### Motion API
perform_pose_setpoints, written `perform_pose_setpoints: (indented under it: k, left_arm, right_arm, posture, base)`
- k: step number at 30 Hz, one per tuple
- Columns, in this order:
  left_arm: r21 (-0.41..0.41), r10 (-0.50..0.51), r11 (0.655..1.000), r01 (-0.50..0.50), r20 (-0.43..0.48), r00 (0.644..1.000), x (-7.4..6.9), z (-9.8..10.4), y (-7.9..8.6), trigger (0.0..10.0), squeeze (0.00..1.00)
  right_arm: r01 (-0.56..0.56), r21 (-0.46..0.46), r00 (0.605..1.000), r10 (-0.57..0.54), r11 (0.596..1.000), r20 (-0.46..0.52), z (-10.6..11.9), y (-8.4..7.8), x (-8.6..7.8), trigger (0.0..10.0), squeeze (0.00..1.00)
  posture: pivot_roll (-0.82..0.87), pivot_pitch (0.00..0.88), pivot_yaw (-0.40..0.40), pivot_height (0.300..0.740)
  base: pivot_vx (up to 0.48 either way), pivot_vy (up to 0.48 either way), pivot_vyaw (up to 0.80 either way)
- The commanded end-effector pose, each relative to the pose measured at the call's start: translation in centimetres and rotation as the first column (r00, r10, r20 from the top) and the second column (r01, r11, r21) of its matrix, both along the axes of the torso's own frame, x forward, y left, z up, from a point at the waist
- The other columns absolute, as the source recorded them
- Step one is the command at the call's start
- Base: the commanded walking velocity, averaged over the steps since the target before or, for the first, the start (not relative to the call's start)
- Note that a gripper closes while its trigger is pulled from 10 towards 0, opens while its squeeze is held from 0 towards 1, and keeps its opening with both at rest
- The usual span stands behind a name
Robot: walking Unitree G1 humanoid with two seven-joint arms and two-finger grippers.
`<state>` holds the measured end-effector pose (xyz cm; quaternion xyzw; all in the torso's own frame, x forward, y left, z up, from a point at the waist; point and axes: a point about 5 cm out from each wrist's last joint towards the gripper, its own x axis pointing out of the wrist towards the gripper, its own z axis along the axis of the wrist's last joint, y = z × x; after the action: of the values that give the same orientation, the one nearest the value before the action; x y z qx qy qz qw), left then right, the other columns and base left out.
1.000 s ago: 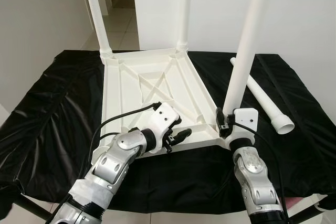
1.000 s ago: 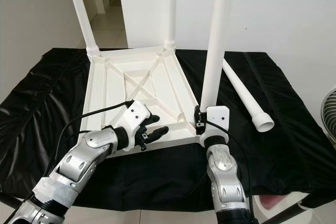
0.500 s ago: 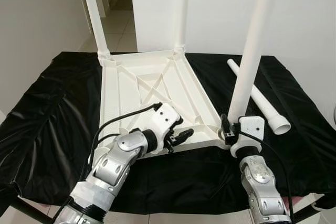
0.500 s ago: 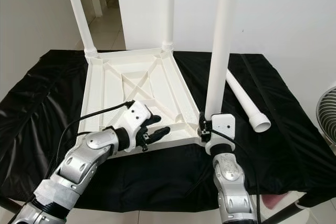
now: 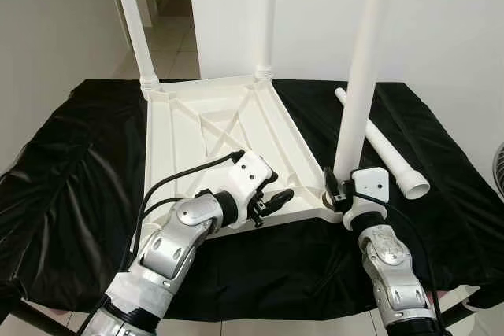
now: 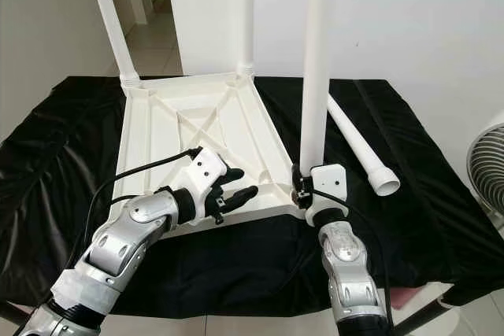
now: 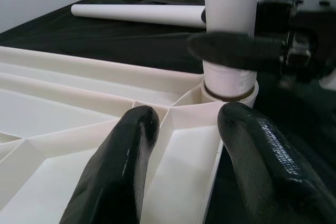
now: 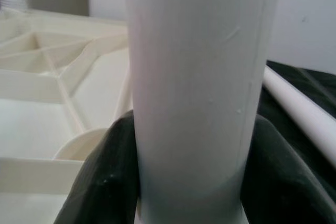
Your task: Building children table
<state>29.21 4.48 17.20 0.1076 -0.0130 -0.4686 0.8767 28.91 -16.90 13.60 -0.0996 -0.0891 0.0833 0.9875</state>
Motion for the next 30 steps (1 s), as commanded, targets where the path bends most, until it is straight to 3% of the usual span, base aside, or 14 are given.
perform_pose_setpoints:
  k: [1,11,24,25,30]
  left_arm:
    - [0.003,0.031,1.0,-0.031,-0.008,0.999,0.0,-0.2,0.4,10.0,0.0]
    - [-0.003,0.041,0.999,-0.041,-0.011,0.999,0.1,-0.2,0.5,10.0,0.0]
    - [-0.002,0.021,1.0,-0.021,-0.011,1.0,0.1,0.1,0.2,10.0,0.0]
    - [-0.001,0.022,1.0,-0.022,-0.01,1.0,0.0,0.2,0.4,10.0,0.0]
    - [-0.001,0.025,1.0,-0.025,-0.01,1.0,0.0,0.2,0.5,10.0,0.0]
  right_arm:
    - [-0.019,-0.012,0.998,0.018,1.0,-0.06,-1.3,0.3,-0.4,10.0,0.0]
    - [-0.03,-0.002,0.998,0.03,1.0,-0.053,-1.7,-0.1,-2.1,10.0,0.0]
    - [-0.12,0.025,0.993,0.12,0.992,-0.008,-1.0,-1.4,-1.6,10.0,0.0]
    - [-0.119,0.091,0.993,0.121,0.989,-0.012,-1.1,-1.7,-1.7,10.0,0.0]
    - [-0.11,0.181,0.993,0.116,0.977,-0.026,-1.4,-1.9,-1.8,10.0,0.0]
  posture:
    - [-0.02,0.022,0.032,0.74]
    - [-0.04,0.036,0.033,0.74]
    - [-0.04,0.059,0.054,0.74]
    - [-0.04,0.061,0.053,0.74]
    - [-0.04,0.065,0.053,0.74]
  base:
    - [0.0,0.0,0.0]
    - [0.0,0.0,0.0]
    - [0.0,0.0,0.0]
    - [0.0,0.0,0.0]
    - [0.0,0.0,0.0]
